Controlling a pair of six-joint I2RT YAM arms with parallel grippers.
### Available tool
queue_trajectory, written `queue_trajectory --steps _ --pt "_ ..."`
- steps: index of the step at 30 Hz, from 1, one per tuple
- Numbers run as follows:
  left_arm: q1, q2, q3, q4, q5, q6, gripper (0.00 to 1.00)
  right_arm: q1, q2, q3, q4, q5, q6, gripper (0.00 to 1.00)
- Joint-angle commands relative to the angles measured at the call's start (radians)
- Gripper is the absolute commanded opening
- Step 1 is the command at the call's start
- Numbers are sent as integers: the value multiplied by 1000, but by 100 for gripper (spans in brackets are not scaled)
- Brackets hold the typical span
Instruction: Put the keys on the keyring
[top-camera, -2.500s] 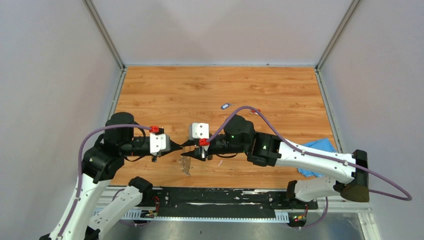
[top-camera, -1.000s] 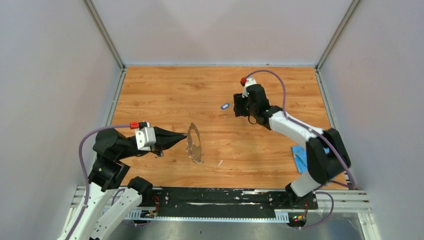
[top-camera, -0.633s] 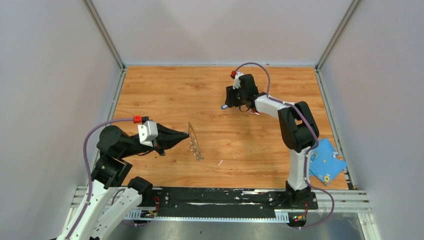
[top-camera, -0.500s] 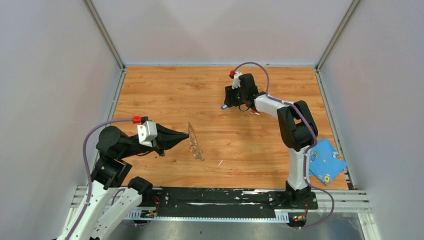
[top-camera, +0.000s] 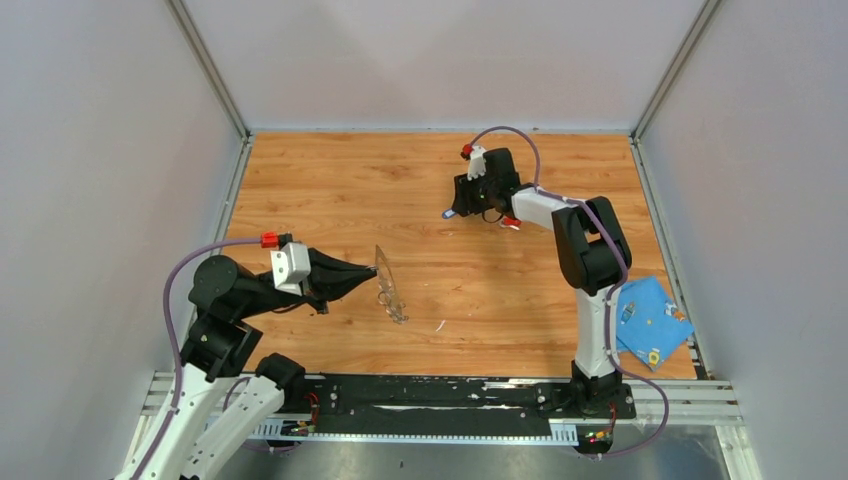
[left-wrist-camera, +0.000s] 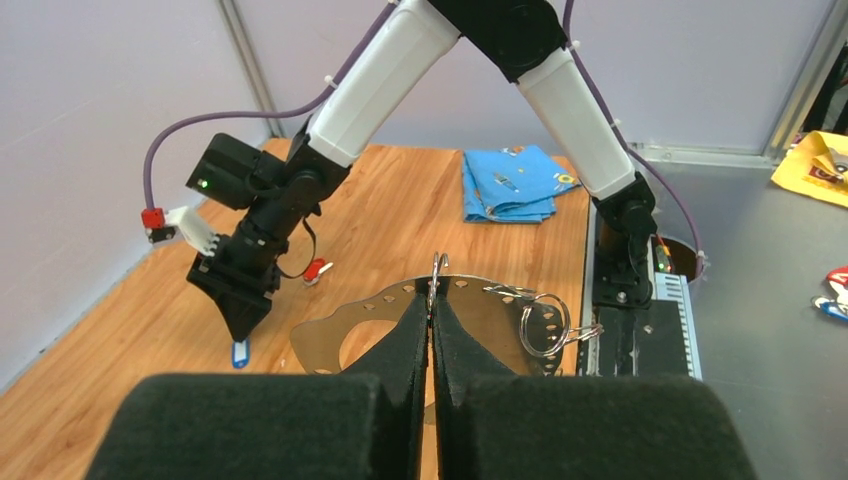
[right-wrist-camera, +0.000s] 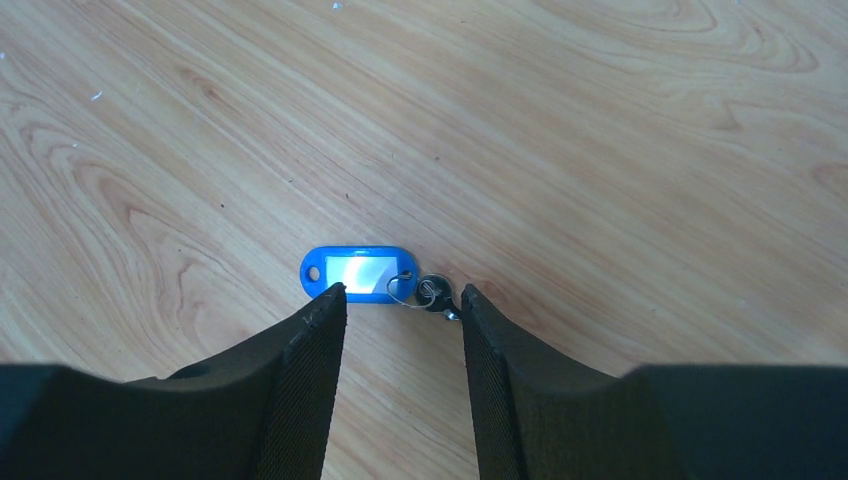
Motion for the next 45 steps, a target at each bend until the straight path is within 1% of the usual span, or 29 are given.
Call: queue_trajectory --steps 1,3,6,13,15,19,20,25,30,35,37,40,43,45 --pt "-5 -18 8 17 -6 -3 0 -19 28 32 -18 -52 -28 48" --pt "-5 -18 10 12 -8 4 0 -21 37 38 -24 -65 -31 47" --pt "-5 -19 11 7 -10 14 0 -25 54 52 -36 -92 -32 42" --pt "-5 -15 15 5 -17 22 0 -30 68 55 -47 -103 -28 32" --pt "-5 -15 15 5 -18 24 0 -30 63 53 -45 -107 -28 25" --pt "-5 -11 17 2 -21 23 0 -30 46 42 -37 -112 -20 5" --pt "-5 -11 18 2 -21 22 0 -30 39 37 -34 -113 -15 1" --pt "-5 -11 19 -3 -23 26 0 -28 -26 -36 20 -135 10 0" --pt "-5 -7 15 -5 -23 27 0 -4 -142 -149 99 -152 28 0" --pt "-5 1 2 -32 -41 65 0 47 -290 -259 87 -155 23 0" --pt "-5 2 -14 -44 -68 84 0 85 -373 -316 70 -138 -6 0" --pt "-5 7 -49 -46 -81 108 0 185 -555 -431 78 -89 -108 0" --pt "-5 17 -67 -54 -84 132 0 324 -715 -543 78 27 -246 0" --pt "-5 22 -66 -60 -79 144 0 370 -768 -589 50 71 -266 0"
